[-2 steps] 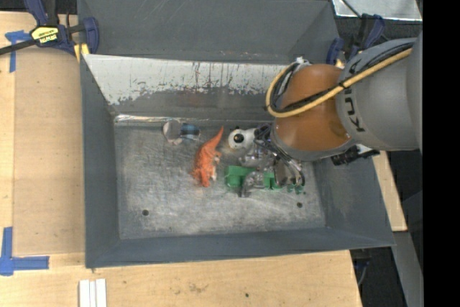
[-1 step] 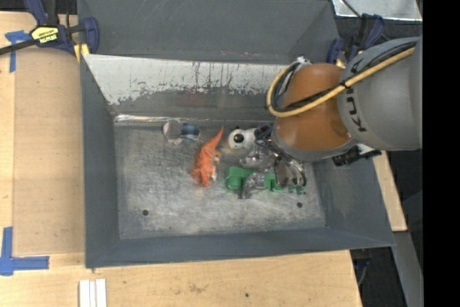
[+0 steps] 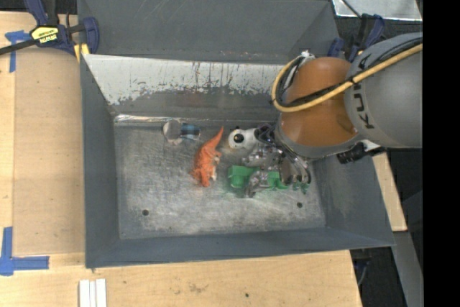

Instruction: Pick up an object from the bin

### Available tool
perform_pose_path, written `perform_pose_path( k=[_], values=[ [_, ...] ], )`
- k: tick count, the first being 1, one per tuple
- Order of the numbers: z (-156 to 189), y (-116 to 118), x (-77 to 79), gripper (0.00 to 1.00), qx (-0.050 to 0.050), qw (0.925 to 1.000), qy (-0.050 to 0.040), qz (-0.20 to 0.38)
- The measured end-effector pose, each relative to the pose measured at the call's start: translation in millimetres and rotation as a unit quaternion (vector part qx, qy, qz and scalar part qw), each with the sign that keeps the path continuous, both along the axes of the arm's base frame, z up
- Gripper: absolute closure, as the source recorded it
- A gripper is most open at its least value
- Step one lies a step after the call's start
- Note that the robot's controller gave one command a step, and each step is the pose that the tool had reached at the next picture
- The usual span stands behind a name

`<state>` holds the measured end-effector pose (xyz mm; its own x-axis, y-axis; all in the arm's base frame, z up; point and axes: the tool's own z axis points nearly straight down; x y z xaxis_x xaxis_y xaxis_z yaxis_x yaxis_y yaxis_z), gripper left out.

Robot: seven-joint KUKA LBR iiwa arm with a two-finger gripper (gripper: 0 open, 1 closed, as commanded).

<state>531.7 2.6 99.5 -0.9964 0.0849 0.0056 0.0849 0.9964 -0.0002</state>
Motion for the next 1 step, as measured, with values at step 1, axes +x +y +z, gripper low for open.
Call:
perform_pose_path(
  k=[1],
  values=[
    [21.1,0.0,1.6,1.0,0.0,1.0,-0.0028,0.0]
  ],
)
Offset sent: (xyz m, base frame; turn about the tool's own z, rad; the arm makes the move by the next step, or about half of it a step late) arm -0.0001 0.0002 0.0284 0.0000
